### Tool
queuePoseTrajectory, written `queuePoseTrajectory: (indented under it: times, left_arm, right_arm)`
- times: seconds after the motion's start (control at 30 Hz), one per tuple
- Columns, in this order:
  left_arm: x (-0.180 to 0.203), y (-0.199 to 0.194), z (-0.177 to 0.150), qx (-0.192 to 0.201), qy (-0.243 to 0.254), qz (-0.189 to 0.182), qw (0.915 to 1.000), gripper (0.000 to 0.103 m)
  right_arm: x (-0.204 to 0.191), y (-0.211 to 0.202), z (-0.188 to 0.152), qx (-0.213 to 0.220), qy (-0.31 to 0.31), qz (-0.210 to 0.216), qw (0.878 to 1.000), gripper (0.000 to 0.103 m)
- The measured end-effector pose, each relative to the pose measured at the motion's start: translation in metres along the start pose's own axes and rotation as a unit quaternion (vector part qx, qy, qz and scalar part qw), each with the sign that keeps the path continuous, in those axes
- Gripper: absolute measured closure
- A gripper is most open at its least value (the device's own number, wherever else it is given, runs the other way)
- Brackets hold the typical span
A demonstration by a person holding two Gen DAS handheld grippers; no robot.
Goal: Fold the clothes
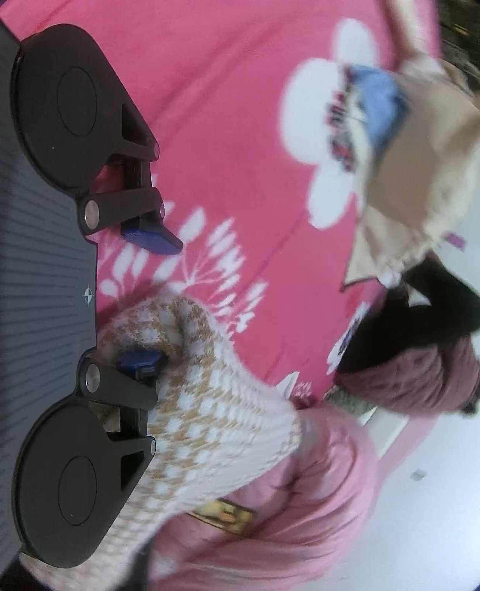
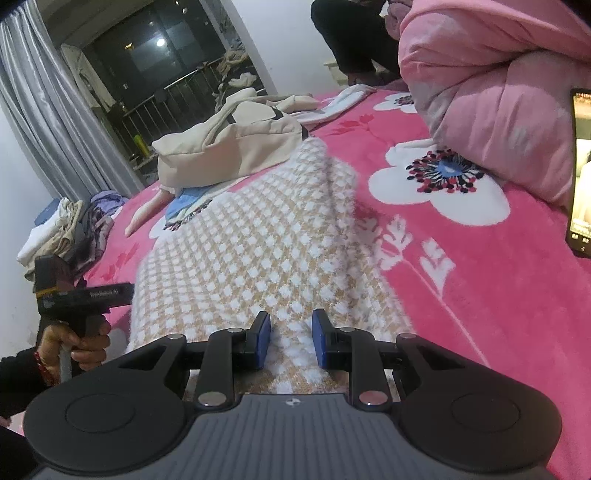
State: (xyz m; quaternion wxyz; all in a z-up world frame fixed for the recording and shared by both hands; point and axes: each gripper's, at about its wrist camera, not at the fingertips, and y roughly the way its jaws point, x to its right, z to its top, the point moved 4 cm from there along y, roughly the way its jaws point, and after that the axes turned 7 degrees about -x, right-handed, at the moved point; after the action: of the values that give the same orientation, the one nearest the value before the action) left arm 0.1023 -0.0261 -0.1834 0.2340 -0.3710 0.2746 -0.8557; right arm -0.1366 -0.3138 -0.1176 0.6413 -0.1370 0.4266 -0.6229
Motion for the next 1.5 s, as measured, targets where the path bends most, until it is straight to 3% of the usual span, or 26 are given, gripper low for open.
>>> queuePoseTrajectory:
  times: [0.17,0.33,0.43,0.53,0.63,0.73,0.8,0.87,1.03,1.17,1.43,1.5]
  left_arm:
    - [0.008,-0.025,0.0,-0.031,-0.009,0.027,0.9991,0.047]
    - [0.001,-0.079,0.008,0.023,0.0,0.146,0.9891,0.05]
    - [0.022,-0.098,0.021,0.061,0.022,0.138,0.9883,0.051]
    - [0.071,-0.089,0.03,0.087,0.08,0.083,0.9895,0.051]
    - [0.111,-0.053,0.022,0.052,0.176,0.06,0.9812,0.051]
    - [0.115,-0.021,0.006,0.016,0.23,0.083,0.9695,0.054]
    - [0.104,-0.021,0.005,0.012,0.223,0.079,0.9715,0.052]
    - [0.094,-0.024,0.005,0.006,0.208,0.069,0.9757,0.051]
    - [0.091,-0.017,-0.011,0.003,0.237,0.071,0.9689,0.049]
    - [0.091,-0.016,-0.013,0.008,0.231,0.07,0.9704,0.049]
    - [0.124,-0.037,0.01,0.031,0.228,0.098,0.9682,0.047]
    - [0.137,-0.037,0.012,0.039,0.25,0.1,0.9623,0.045]
  right_arm:
    - [0.0,-0.002,-0.003,0.008,-0.001,-0.005,1.0,0.078]
    - [0.0,-0.003,-0.004,0.012,-0.001,-0.004,1.0,0.078]
    - [0.0,-0.003,-0.004,0.012,-0.002,-0.003,1.0,0.078]
    - [0.0,-0.005,-0.002,0.01,0.014,-0.003,1.0,0.077]
    - [-0.01,-0.021,0.007,0.022,0.019,-0.001,1.0,0.076]
    - [-0.034,-0.042,0.015,0.045,-0.002,0.045,0.998,0.076]
    - [-0.052,-0.041,0.012,0.023,-0.036,0.058,0.997,0.076]
    - [-0.057,-0.02,-0.008,-0.043,-0.056,0.039,0.997,0.076]
    - [-0.062,-0.025,-0.012,-0.037,-0.069,0.027,0.997,0.078]
    - [-0.066,-0.029,-0.015,-0.033,-0.079,0.017,0.996,0.078]
    - [-0.074,-0.037,-0.02,-0.023,-0.098,-0.003,0.995,0.076]
    - [-0.076,-0.051,0.009,-0.001,-0.097,-0.004,0.995,0.076]
